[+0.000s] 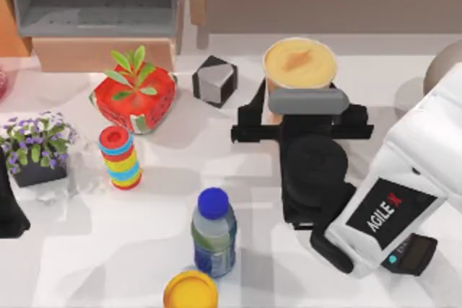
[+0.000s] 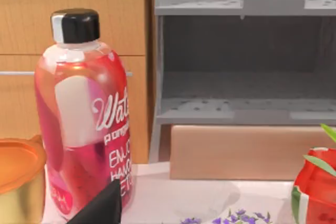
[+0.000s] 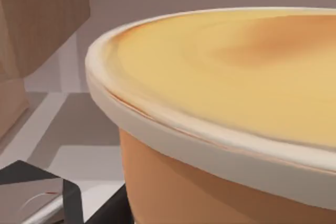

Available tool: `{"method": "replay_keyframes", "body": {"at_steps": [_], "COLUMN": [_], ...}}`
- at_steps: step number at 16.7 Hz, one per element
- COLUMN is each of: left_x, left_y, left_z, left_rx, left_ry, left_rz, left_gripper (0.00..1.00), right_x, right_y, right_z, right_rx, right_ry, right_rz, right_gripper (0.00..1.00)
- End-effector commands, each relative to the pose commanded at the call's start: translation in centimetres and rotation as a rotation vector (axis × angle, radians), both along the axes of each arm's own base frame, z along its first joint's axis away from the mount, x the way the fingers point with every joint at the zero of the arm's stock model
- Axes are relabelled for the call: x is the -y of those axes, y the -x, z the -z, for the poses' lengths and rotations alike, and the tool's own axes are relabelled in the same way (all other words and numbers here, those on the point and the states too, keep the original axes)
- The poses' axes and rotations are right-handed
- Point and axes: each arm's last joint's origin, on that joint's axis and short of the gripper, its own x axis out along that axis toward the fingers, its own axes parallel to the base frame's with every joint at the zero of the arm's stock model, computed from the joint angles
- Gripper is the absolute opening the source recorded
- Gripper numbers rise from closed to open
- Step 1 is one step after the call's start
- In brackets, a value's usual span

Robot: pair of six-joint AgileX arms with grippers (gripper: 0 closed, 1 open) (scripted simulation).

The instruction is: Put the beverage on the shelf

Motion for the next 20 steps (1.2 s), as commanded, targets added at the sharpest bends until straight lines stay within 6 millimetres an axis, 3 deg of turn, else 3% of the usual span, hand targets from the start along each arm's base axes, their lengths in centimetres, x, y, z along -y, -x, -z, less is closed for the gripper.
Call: {"method": "replay_keyframes", "body": {"at_steps": [7, 20], "left_x": [0.00, 0.00], "left_y": [0.00, 0.00], "left_z": [0.00, 0.00], "left_rx": [0.000, 0.000], "left_ry": [0.000, 0.000], "left_rz": [0.000, 0.000], "left_gripper": [1.00, 1.00], "right_x": [0.00, -0.04], "right_y": [0.00, 0.07], "right_z": [0.00, -0.83], "right_rx": [0.000, 0.000], "right_ry": [0.000, -0.001], "right_rz": [0.000, -0.002], "right_gripper": [0.02, 0.00]}}
